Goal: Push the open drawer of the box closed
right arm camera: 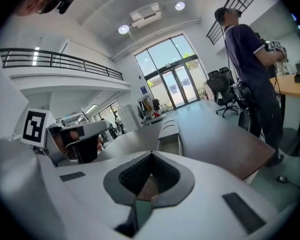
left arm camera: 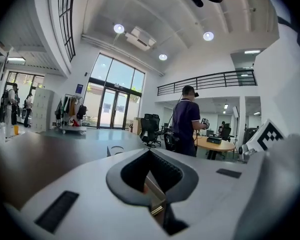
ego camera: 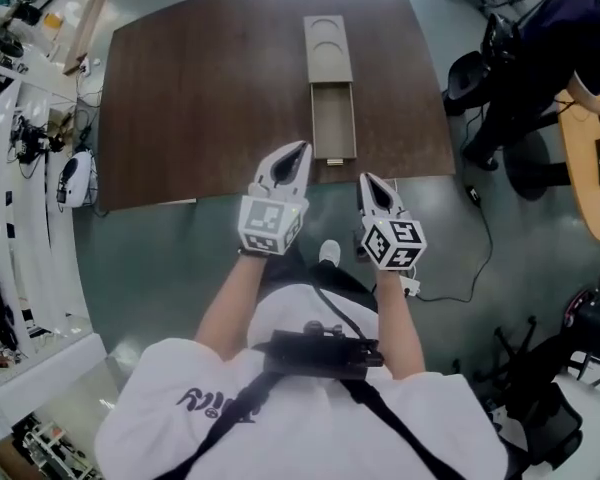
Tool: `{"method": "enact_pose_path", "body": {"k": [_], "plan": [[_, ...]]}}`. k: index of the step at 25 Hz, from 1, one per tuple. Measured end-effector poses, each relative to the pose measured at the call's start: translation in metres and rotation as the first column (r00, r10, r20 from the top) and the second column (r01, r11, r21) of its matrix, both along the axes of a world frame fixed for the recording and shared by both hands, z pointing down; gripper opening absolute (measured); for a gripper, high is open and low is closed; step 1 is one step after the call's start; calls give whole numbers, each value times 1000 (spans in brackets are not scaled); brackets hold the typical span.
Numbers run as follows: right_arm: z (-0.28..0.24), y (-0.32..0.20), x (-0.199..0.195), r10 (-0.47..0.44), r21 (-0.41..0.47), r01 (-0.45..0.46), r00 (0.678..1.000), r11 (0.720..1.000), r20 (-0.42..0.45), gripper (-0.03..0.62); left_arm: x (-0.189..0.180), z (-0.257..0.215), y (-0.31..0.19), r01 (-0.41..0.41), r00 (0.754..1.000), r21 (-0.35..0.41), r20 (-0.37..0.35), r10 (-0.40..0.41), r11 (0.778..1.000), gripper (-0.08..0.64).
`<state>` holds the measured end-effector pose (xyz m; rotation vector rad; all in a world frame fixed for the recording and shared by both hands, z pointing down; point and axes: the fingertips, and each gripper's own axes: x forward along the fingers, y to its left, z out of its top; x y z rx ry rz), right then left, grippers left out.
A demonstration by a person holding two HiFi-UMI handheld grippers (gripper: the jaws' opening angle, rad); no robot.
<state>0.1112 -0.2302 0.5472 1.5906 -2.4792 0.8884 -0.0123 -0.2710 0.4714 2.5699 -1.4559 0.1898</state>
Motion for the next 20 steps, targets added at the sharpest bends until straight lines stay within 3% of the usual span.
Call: {"method": "enact_pose_path", "body": {"k": [5, 10, 17, 20], "plan": [[54, -4, -2, 28, -130, -19, 997, 991, 72, 3, 4, 26, -20, -35, 999, -23, 24, 36, 999, 11], [103, -4, -11, 45, -266, -5, 988, 964, 147, 3, 5, 46, -39, -48, 999, -63, 19, 50, 997, 11], [141, -16, -34, 80, -369, 21, 963, 929, 256, 5, 1, 59, -66, -70, 997, -90, 12, 72, 993, 11], [152, -23, -33, 104, -395, 7, 960, 919, 259, 82, 2, 64, -71, -77, 997, -100, 14, 78, 992, 11]]}}
